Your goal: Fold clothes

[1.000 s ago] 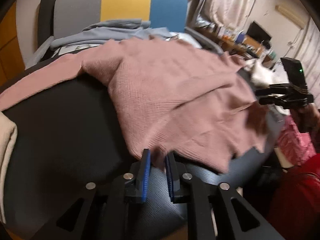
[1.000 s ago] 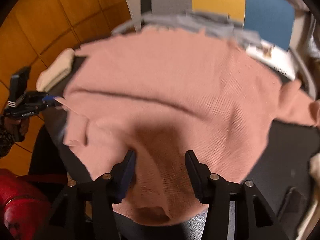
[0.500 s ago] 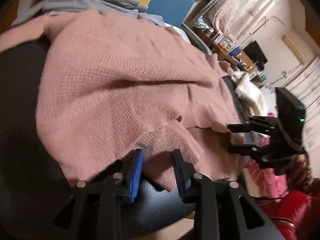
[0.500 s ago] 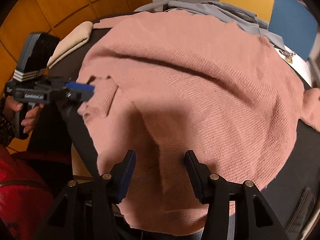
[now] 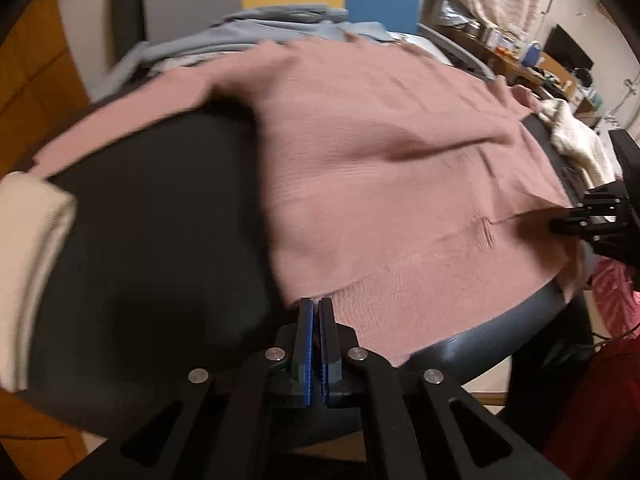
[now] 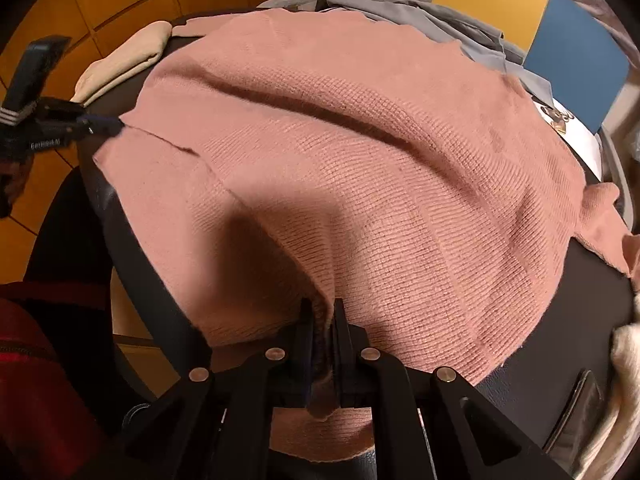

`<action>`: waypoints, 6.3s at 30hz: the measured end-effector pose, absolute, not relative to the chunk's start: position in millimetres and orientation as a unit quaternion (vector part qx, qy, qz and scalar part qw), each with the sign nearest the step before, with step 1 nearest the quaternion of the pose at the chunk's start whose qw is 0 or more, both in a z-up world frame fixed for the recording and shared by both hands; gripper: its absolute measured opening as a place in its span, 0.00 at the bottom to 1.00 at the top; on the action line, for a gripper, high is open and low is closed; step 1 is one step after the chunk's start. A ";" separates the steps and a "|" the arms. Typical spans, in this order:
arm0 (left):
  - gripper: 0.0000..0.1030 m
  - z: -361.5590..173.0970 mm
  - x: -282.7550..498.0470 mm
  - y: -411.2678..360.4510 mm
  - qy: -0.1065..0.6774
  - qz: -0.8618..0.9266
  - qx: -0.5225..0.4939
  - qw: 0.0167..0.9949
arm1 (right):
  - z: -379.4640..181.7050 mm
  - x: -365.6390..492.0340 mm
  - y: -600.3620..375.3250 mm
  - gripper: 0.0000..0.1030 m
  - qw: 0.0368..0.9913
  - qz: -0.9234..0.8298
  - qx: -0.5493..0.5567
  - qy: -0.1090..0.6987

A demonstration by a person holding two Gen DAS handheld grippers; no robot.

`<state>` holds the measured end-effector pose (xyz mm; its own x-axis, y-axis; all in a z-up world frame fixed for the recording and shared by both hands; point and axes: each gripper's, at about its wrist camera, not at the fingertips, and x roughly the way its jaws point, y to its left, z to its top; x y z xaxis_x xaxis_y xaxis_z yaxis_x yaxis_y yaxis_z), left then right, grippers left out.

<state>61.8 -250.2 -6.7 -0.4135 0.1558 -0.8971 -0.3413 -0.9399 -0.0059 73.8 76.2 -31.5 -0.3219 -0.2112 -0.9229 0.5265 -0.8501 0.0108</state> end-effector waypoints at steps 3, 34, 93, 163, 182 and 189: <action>0.00 -2.5 60.3 -275.9 0.099 0.842 -0.519 0.108 | -24.2 74.3 78.0 0.07 0.231 -0.800 0.530 0.162; 0.15 -46.2 71.3 -326.8 -0.215 0.857 -0.456 0.110 | -27.1 21.7 -136.6 0.12 0.379 -0.789 0.461 0.147; 0.03 -46.9 55.3 -346.0 -0.194 0.853 -0.479 0.076 | -32.5 18.5 -28.3 0.21 0.391 -0.772 0.499 -0.038; 0.05 -49.3 49.6 -317.3 -0.089 0.843 -0.520 0.107 | -47.3 58.7 -123.2 0.36 0.443 -0.753 0.458 0.165; 0.09 -8.0 69.5 -281.4 -0.006 0.888 -0.437 0.146 | 8.3 -50.3 -97.2 0.32 0.363 -0.813 0.444 0.100; 0.11 -47.3 60.0 -287.0 -0.027 0.872 -0.475 0.112 | -21.3 -116.1 -161.5 0.16 0.356 -0.807 0.449 0.146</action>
<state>60.0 -287.0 -47.3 -0.5233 0.2208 -0.8230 -0.1697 -0.9735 -0.1532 -116.1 -161.5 -21.3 -0.3444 -0.4430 -0.8277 0.7050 -0.7043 0.0836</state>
